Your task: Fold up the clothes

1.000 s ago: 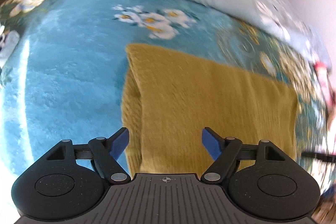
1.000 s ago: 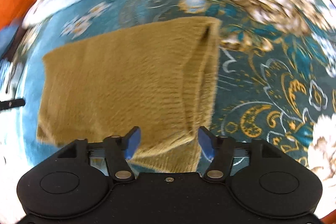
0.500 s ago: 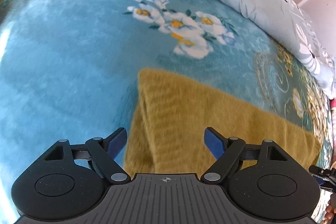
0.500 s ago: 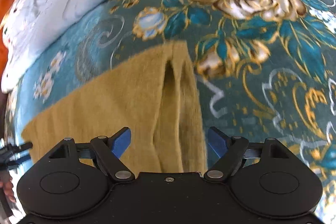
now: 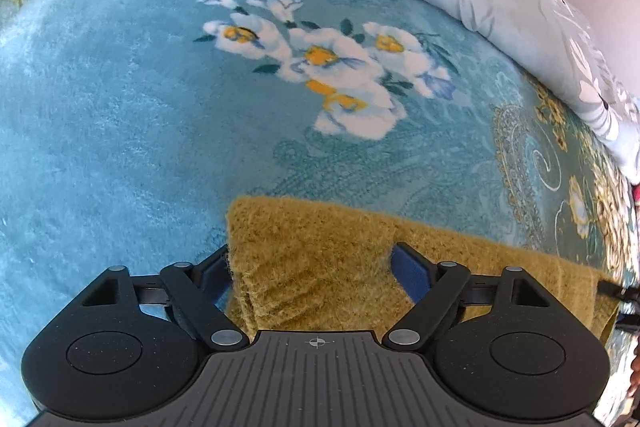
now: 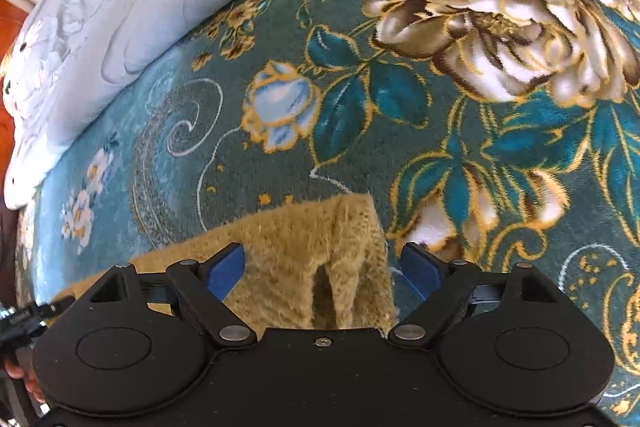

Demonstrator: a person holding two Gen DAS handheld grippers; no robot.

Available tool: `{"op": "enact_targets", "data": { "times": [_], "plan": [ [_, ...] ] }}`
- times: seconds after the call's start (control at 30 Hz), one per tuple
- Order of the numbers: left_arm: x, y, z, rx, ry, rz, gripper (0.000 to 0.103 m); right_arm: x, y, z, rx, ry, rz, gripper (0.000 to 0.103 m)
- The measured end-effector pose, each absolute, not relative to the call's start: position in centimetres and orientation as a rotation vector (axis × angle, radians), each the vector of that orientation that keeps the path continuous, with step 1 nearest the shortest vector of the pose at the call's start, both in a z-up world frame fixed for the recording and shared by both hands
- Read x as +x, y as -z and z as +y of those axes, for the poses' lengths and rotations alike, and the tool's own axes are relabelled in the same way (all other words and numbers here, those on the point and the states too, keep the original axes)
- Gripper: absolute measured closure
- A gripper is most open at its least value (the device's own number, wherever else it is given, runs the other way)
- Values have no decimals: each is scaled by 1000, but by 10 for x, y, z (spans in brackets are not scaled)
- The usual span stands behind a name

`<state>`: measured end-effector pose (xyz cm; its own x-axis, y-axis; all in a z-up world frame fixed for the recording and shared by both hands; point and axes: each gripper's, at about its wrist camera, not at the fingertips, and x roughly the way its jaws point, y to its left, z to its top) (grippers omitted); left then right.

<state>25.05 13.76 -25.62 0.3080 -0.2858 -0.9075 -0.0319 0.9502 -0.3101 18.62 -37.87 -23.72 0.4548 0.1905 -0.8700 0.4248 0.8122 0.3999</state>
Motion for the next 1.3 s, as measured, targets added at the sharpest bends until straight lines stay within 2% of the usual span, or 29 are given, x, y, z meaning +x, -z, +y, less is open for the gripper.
{"op": "enact_targets", "data": {
  "times": [0.03, 0.07, 0.2, 0.27, 0.37, 0.47, 0.67, 0.9, 1.1, 1.17, 1.23, 1.3],
  "plan": [
    [250, 256, 138, -293, 176, 1249, 32, 186, 238, -380, 655, 158, 1104, 18],
    [250, 255, 137, -295, 182, 1247, 38, 186, 238, -380, 670, 155, 1100, 24],
    [247, 254, 140, -347, 189, 1248, 52, 188, 238, -383, 696, 130, 1110, 38],
    [245, 255, 143, -385, 184, 1247, 65, 187, 238, -387, 712, 129, 1120, 56],
    [242, 253, 144, -426, 183, 1231, 77, 184, 236, -393, 741, 118, 1127, 74],
    [235, 248, 143, -461, 150, 1207, 82, 181, 230, -393, 743, 106, 1108, 84],
    [237, 229, 140, -498, 158, 1135, 84, 181, 212, -395, 731, 96, 1041, 87],
    [289, 207, 120, -461, 242, 1042, 84, 214, 188, -409, 694, 74, 944, 87],
    [314, 219, 99, -379, 215, 1099, 83, 242, 195, -409, 647, 90, 1000, 86],
    [314, 223, 103, -403, 194, 1117, 79, 243, 198, -410, 650, 108, 1016, 85],
    [312, 225, 109, -442, 182, 1134, 79, 242, 200, -411, 653, 127, 1025, 79],
    [310, 224, 116, -479, 177, 1148, 76, 241, 200, -411, 634, 149, 1037, 78]
  ]
}}
